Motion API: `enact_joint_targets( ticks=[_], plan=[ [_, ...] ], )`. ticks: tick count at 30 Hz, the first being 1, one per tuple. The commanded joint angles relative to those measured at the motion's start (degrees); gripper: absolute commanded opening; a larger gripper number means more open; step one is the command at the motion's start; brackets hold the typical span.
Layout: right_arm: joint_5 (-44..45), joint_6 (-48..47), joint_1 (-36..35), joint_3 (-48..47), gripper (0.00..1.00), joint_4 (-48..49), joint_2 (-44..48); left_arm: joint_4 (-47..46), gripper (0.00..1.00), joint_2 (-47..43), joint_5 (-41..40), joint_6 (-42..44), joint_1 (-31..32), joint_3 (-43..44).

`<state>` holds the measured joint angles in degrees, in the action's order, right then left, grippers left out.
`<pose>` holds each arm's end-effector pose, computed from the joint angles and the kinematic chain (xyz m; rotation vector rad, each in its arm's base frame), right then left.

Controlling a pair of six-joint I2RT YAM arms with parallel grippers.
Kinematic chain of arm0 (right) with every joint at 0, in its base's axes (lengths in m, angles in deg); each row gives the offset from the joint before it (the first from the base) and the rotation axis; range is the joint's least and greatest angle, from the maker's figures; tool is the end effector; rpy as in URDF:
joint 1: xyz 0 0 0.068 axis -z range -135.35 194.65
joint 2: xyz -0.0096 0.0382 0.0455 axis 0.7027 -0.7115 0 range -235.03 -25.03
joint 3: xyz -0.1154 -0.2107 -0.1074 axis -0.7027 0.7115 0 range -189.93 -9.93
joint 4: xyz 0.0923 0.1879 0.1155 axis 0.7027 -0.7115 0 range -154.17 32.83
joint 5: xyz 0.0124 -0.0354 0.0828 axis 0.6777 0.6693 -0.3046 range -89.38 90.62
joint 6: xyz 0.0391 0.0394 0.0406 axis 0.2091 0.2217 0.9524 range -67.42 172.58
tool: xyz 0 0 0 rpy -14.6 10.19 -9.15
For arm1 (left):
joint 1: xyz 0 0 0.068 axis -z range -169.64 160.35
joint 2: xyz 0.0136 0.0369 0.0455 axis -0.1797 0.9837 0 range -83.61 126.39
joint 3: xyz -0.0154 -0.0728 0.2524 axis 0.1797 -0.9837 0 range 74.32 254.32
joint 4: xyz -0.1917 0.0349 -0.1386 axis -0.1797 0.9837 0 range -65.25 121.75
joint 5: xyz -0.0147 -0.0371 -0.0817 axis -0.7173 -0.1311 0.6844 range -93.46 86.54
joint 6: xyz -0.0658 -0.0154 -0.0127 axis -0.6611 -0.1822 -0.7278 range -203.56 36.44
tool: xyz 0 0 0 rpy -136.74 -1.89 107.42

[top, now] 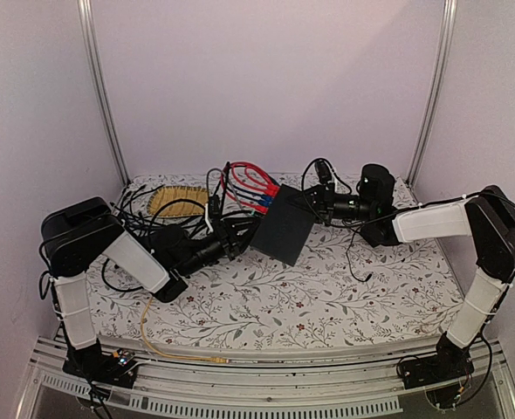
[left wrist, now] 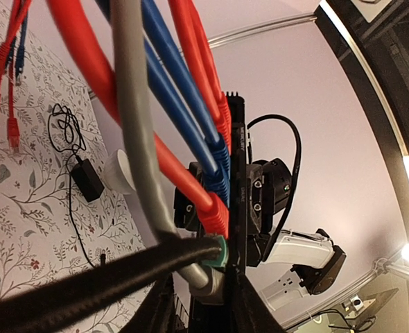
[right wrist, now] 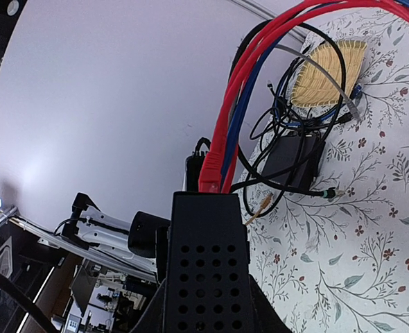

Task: Pull the plug from the switch port
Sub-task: Pull the connector from the switch port.

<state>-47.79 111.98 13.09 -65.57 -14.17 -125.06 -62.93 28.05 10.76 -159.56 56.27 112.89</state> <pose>0.2979 0.2317 0.2492 -0.3313 1.9251 1.8084 0.2401 -0.2675 0.1877 -0.1659 1.6114 -1.9054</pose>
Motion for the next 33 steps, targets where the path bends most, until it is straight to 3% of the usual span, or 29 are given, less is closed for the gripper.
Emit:
enact_joint_targets(
  ticks=[1,22,33],
  plan=[
    [-0.6,0.8,-0.5,-0.6,0.01,9.4,3.2,-16.6,0.27,0.1,-0.4,1.1,0.4,1.1],
    [0.4,3.6,-0.8,1.3,0.01,14.8,2.4,-16.6,0.01,0.0,-1.6,1.6,1.0,1.6],
    [-0.8,5.8,-0.7,2.1,0.01,22.1,1.2,-16.7,0.0,0.2,-1.6,-1.9,1.4,2.3]
  ],
)
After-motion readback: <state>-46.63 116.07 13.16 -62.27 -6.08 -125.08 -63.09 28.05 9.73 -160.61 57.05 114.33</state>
